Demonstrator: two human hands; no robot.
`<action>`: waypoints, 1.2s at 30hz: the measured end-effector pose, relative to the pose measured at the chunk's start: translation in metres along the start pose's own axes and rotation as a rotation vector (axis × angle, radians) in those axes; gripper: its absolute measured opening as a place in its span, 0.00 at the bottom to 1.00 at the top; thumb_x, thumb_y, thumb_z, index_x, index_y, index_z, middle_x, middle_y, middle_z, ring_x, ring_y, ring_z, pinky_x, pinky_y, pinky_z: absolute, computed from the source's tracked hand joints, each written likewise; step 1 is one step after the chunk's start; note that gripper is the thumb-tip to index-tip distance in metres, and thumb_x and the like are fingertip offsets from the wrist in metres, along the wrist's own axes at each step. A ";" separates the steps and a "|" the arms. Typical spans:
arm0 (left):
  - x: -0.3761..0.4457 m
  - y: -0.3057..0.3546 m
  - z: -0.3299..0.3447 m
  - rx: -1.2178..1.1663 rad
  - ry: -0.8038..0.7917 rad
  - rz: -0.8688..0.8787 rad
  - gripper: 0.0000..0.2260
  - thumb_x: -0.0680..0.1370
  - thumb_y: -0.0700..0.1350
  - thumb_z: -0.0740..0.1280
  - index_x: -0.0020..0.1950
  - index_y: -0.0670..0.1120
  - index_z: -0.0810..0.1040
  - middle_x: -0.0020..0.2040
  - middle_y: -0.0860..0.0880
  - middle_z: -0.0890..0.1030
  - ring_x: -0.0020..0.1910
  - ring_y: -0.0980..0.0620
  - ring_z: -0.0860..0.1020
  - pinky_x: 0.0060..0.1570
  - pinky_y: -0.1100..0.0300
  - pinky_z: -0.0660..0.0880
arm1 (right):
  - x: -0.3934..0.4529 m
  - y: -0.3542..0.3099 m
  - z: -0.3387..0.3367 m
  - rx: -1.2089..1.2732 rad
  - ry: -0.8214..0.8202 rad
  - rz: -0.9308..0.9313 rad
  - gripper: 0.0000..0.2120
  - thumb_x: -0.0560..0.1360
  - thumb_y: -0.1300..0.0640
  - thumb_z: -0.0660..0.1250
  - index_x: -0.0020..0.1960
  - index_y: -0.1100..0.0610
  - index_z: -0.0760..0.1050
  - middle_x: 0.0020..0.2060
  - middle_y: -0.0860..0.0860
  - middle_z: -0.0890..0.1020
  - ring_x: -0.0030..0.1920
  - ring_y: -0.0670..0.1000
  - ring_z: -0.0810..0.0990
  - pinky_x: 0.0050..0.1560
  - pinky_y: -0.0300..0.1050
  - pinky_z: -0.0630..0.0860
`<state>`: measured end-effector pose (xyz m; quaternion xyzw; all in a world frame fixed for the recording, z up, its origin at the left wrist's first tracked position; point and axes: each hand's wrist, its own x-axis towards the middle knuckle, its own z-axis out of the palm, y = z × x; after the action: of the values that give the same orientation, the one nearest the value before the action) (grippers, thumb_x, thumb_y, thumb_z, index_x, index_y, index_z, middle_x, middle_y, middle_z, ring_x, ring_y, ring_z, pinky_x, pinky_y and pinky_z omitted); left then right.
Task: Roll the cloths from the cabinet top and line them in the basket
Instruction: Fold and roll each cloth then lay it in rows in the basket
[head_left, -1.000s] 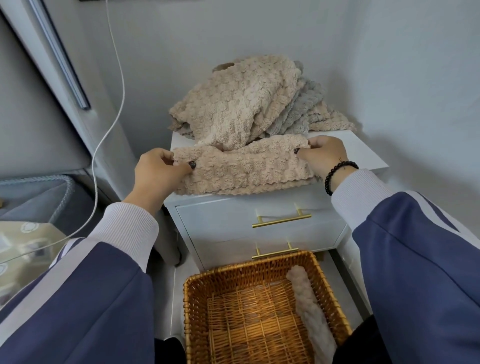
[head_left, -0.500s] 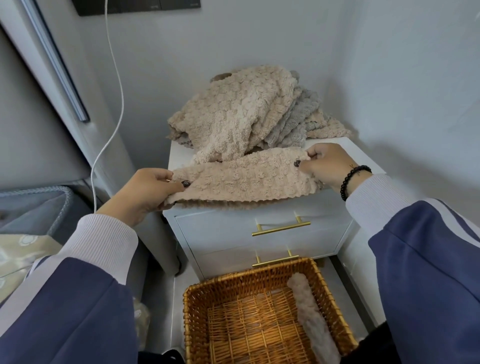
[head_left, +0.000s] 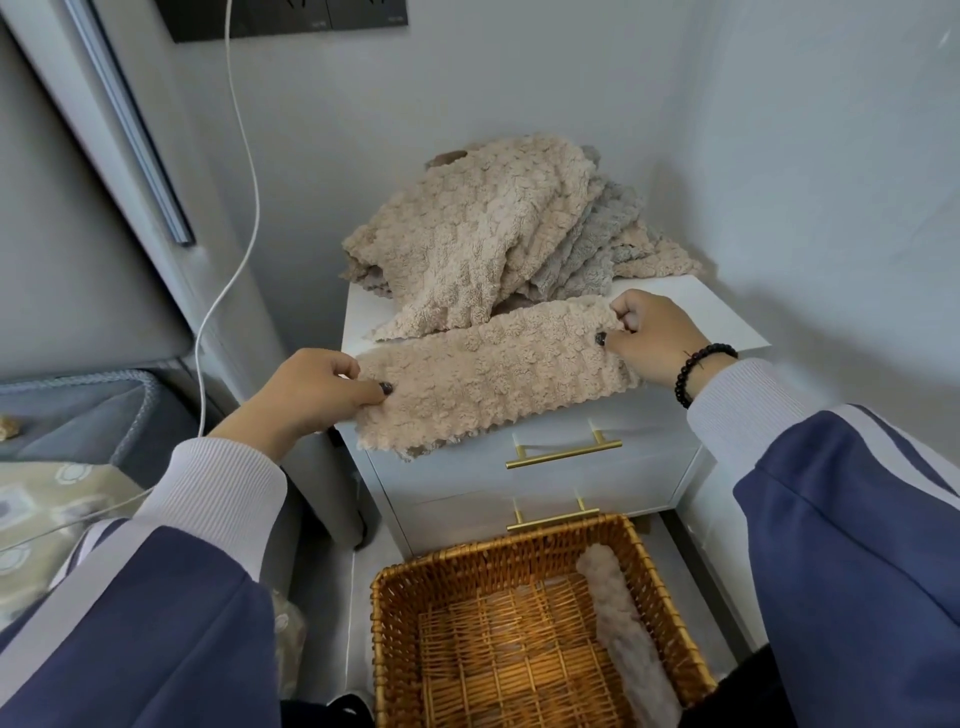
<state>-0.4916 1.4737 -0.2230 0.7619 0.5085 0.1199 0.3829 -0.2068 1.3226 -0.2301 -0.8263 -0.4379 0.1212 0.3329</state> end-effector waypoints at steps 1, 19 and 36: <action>-0.001 0.001 0.001 -0.023 0.000 0.017 0.12 0.72 0.43 0.73 0.36 0.43 0.71 0.32 0.44 0.72 0.32 0.50 0.67 0.31 0.61 0.64 | 0.000 0.001 0.000 -0.021 0.008 -0.001 0.05 0.77 0.65 0.61 0.51 0.57 0.68 0.31 0.47 0.66 0.31 0.47 0.65 0.30 0.39 0.61; 0.001 0.004 0.021 -0.115 0.047 0.286 0.28 0.78 0.36 0.63 0.76 0.52 0.62 0.64 0.54 0.77 0.61 0.53 0.76 0.55 0.63 0.73 | -0.001 -0.007 -0.005 0.019 -0.230 0.022 0.07 0.81 0.58 0.58 0.44 0.56 0.66 0.32 0.51 0.67 0.28 0.48 0.63 0.26 0.40 0.60; 0.007 0.026 0.011 -0.597 0.036 0.101 0.06 0.78 0.42 0.67 0.48 0.41 0.81 0.44 0.44 0.85 0.38 0.51 0.83 0.44 0.57 0.82 | 0.017 -0.002 -0.011 0.226 -0.043 0.091 0.09 0.80 0.58 0.60 0.60 0.55 0.69 0.35 0.53 0.74 0.27 0.49 0.68 0.22 0.35 0.64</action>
<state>-0.4643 1.4692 -0.2135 0.6377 0.4190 0.2964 0.5743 -0.1926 1.3320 -0.2193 -0.7998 -0.3907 0.2025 0.4083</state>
